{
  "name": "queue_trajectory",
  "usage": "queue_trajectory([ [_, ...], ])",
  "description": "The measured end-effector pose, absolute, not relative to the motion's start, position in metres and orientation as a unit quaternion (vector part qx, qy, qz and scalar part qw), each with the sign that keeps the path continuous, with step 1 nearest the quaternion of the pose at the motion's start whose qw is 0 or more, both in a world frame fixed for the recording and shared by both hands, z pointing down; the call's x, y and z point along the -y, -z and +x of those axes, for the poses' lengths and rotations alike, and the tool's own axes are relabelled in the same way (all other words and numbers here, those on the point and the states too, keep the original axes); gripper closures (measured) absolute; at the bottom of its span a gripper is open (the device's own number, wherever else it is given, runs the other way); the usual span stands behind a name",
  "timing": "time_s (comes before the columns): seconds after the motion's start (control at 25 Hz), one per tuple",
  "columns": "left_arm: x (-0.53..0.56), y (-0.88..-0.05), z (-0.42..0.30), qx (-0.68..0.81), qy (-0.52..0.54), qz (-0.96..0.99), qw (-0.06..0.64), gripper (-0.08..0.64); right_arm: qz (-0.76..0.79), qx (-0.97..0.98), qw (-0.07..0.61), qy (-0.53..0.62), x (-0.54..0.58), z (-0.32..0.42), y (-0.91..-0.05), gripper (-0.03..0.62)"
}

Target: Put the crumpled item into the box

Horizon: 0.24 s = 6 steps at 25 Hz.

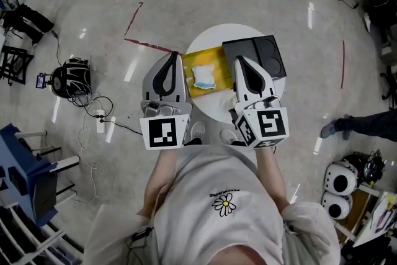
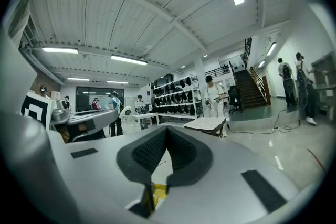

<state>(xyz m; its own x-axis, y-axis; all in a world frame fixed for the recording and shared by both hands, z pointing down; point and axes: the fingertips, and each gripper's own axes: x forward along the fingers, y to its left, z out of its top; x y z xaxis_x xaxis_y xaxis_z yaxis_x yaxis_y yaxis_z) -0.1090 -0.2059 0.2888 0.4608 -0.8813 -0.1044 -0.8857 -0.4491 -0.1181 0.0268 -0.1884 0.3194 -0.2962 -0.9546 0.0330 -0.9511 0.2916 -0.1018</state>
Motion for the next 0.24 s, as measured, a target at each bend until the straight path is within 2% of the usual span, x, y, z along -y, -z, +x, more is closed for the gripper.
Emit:
queue_trajectory([
  [0.24, 0.2082, -0.2901, -0.1094, -0.518, -0.013, -0.852, 0.077, 0.56, -0.593, -0.803, 0.017, 0.052, 0.1897, 0.0271, -0.3204, 0.589],
])
